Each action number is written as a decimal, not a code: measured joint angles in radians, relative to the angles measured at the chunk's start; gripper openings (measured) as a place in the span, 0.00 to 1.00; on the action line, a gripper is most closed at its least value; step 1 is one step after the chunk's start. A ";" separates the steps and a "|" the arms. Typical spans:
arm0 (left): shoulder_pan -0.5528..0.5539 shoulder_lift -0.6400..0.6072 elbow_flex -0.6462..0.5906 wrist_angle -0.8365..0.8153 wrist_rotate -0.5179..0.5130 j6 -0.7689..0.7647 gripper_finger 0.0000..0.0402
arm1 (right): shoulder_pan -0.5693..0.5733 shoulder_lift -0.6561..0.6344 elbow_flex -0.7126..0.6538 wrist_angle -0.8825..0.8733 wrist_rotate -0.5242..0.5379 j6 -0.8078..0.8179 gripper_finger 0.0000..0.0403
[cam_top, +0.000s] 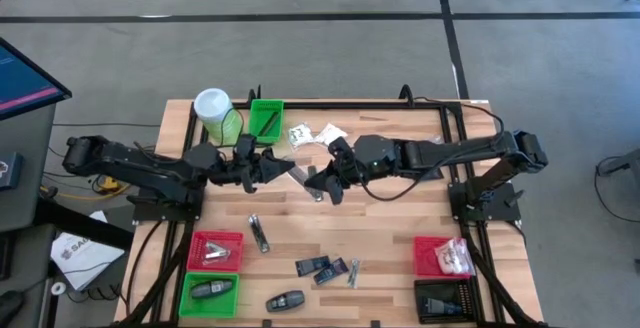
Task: Pick & Place Travel size toiletries
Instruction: Put the black comb into the top green bin
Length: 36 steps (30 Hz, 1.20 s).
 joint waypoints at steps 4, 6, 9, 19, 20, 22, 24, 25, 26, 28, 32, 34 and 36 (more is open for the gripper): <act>-0.016 -0.026 -0.001 0.004 -0.009 -0.019 0.01 | -0.019 -0.011 0.000 0.055 0.003 -0.006 0.27; -0.030 -0.048 0.000 0.001 -0.031 -0.022 0.01 | -0.031 -0.028 0.000 0.084 0.002 -0.006 0.34; -0.046 -0.084 0.000 0.000 -0.079 -0.018 0.01 | -0.050 -0.057 0.002 0.153 0.003 -0.006 0.43; -0.092 -0.153 0.000 0.018 -0.300 0.039 0.01 | -0.087 -0.110 0.000 0.340 0.008 -0.022 0.61; -0.097 -0.152 0.000 0.028 -0.319 0.045 0.01 | -0.087 -0.109 0.000 0.354 0.012 -0.031 0.62; -0.101 -0.150 0.000 0.070 -0.340 0.064 0.00 | -0.083 -0.109 0.000 0.377 0.026 -0.043 0.62; -0.101 -0.149 0.000 0.091 -0.351 0.072 0.01 | -0.076 -0.110 0.000 0.382 0.038 -0.048 0.62; -0.101 -0.147 0.000 0.103 -0.360 0.080 0.01 | -0.074 -0.109 0.000 0.380 0.041 -0.048 0.62; -0.101 -0.147 0.000 0.122 -0.367 0.087 0.01 | -0.070 -0.109 0.000 0.378 0.043 -0.051 0.62; -0.101 -0.149 0.000 0.173 -0.383 0.092 0.00 | -0.063 -0.109 0.000 0.379 0.049 -0.058 0.62; -0.101 -0.148 0.000 0.257 -0.433 0.122 0.01 | -0.056 -0.109 0.000 0.378 0.060 -0.069 0.62; -0.101 -0.148 0.000 0.291 -0.452 0.145 0.01 | -0.056 -0.109 0.000 0.379 0.060 -0.075 0.62; -0.100 -0.148 0.000 0.318 -0.455 0.156 0.01 | -0.056 -0.109 0.000 0.378 0.063 -0.076 0.62</act>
